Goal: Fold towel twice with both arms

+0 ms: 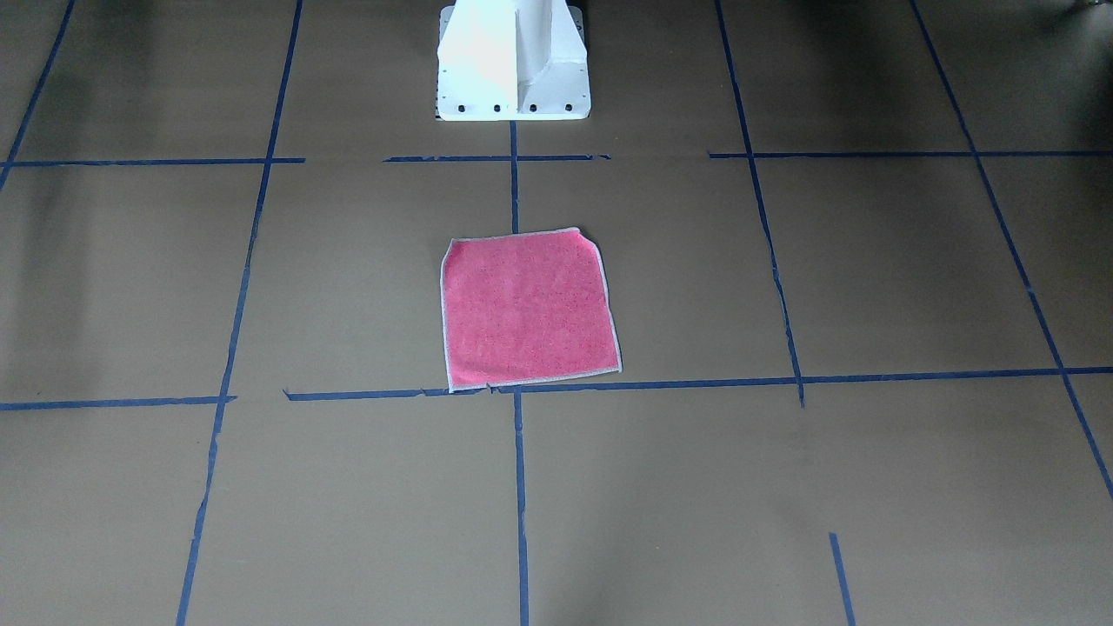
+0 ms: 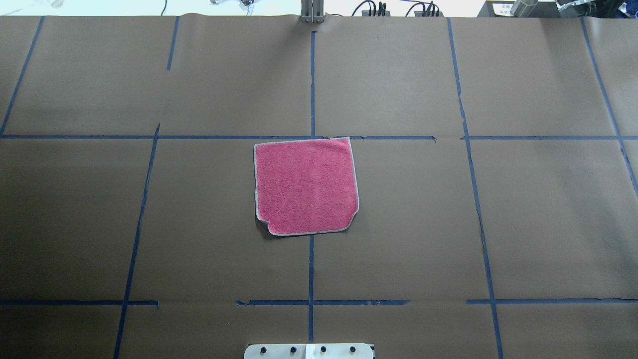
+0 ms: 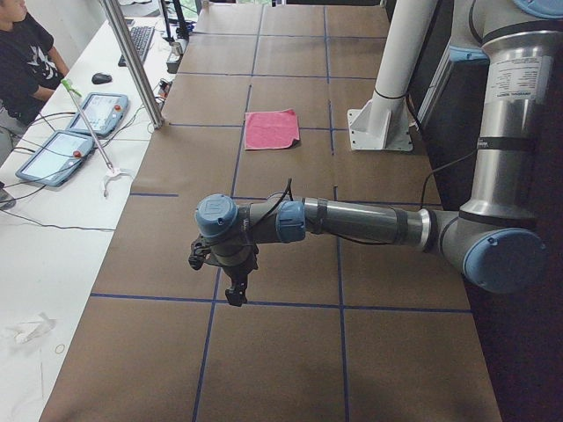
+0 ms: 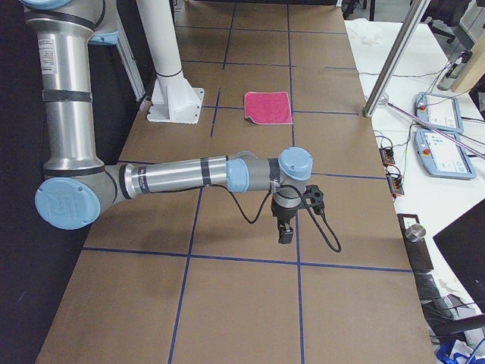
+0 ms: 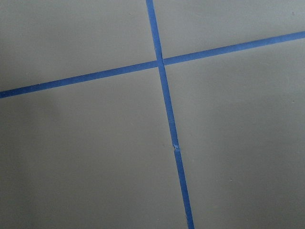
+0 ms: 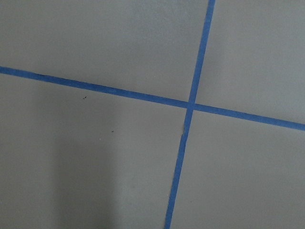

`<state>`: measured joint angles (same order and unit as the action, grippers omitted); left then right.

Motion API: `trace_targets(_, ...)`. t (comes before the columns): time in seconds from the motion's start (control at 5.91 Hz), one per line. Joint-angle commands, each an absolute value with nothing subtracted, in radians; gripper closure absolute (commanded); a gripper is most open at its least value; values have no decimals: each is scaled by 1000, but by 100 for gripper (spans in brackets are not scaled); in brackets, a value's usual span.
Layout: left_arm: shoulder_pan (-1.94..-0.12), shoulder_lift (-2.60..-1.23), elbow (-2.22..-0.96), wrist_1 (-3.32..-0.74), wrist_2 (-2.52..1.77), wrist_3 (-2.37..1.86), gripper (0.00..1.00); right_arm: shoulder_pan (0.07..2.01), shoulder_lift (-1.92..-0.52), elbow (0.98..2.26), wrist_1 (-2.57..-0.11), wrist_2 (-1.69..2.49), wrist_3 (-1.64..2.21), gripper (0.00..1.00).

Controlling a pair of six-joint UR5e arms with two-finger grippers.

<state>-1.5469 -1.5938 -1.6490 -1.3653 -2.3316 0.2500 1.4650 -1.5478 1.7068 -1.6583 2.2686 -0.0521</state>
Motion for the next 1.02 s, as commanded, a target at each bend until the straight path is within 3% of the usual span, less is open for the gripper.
trace_targets(0.0, -1546, -1594, -1649, -1365, -2332, 250, 0, 1465, -1546, 1706, -1663, 2272, -52, 0)
trace_targets(0.85, -1487, -1647, -1651, -1388, -2333, 92, 0, 1450, -1556, 1700, -1654, 2284, -32, 0)
